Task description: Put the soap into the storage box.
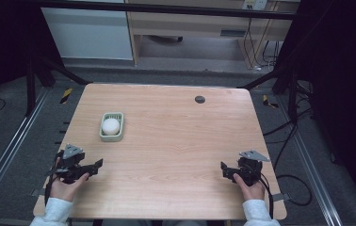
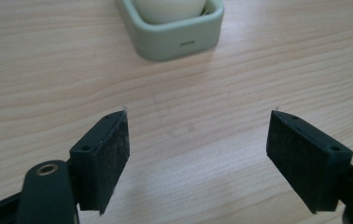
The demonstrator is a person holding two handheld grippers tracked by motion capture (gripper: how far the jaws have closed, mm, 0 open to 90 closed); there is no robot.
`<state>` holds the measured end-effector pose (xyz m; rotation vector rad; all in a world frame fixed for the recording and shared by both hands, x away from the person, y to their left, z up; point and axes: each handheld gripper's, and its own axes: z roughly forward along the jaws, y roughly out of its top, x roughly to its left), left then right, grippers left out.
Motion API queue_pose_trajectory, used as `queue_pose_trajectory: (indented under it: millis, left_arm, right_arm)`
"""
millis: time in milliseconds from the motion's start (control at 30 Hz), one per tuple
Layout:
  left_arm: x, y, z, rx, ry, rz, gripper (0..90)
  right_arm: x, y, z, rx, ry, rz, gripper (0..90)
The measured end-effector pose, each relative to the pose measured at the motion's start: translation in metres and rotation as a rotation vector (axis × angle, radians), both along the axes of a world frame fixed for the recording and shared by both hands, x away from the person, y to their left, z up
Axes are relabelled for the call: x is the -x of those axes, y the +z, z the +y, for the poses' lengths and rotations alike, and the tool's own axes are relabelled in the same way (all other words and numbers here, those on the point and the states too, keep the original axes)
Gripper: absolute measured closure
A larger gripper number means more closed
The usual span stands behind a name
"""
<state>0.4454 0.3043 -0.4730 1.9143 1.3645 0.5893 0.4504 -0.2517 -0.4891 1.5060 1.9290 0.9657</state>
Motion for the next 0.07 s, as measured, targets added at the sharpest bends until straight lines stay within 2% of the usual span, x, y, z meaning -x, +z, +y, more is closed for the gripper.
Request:
queue_pose_trajectory:
  millis: [67]
  left_arm:
    - [0.0015,-0.0007,0.0040,-0.002,0.009,-0.001,19.4]
  right_arm:
    - [0.0001,0.0000,0.0002,0.001,0.004,0.001,4.5]
